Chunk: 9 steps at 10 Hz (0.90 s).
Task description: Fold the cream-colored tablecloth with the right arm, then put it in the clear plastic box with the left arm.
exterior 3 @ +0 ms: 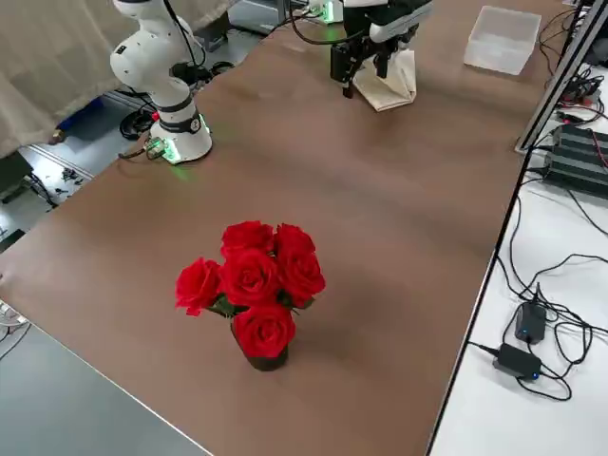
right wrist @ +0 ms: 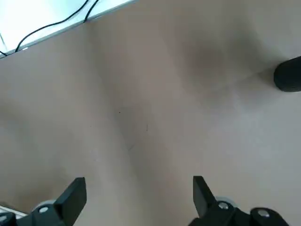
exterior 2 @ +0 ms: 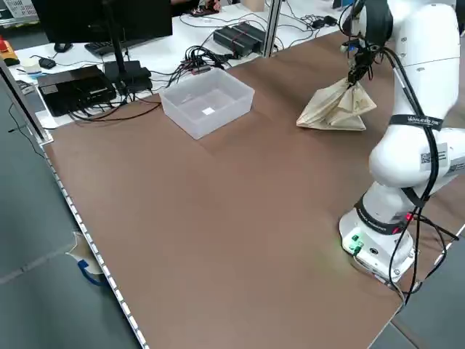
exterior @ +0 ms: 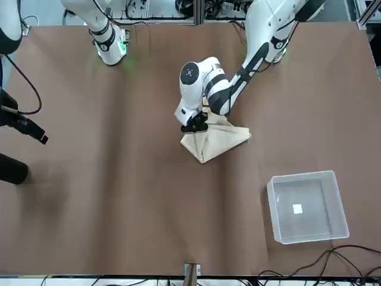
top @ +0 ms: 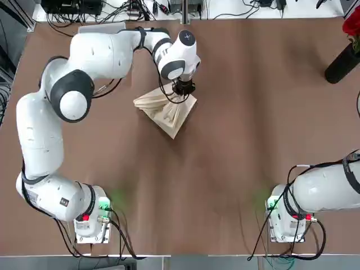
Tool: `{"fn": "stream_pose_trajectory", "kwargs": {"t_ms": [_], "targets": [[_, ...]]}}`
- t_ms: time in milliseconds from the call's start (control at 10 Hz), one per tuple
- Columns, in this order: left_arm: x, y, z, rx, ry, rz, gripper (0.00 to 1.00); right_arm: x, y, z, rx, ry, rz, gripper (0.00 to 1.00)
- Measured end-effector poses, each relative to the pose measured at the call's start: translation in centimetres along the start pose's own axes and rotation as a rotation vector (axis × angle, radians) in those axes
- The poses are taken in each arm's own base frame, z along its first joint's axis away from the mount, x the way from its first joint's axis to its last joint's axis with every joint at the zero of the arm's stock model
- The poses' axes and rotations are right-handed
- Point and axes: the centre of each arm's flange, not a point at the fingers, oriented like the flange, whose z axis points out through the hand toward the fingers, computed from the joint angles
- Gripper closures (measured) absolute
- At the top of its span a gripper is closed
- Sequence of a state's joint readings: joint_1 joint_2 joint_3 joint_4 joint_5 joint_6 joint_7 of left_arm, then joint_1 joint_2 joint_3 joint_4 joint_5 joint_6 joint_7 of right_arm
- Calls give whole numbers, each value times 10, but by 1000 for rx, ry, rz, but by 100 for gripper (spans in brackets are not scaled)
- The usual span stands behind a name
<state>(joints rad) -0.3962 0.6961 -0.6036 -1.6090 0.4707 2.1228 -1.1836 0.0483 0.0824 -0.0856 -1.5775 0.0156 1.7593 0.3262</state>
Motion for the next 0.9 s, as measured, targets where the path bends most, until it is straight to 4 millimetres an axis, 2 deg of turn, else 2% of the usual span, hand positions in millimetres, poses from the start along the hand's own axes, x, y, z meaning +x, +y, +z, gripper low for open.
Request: {"fn": "stream_pose_trajectory", "kwargs": {"t_ms": [400, 700, 800, 900], "targets": [[-4, 16, 1, -16, 3, 17, 96, 2, -3, 9, -6, -14, -4, 0], [-7, 24, 14, 8, 42, 64, 94, 1, -8, 13, -9, -23, -44, 0], [-4, 26, 13, 2, 45, 62, 83, 1, -9, 15, -9, -26, -81, 0], [-1, 27, 11, -3, 50, 64, 67, 1, -10, 18, -11, -31, -107, 0]]}}
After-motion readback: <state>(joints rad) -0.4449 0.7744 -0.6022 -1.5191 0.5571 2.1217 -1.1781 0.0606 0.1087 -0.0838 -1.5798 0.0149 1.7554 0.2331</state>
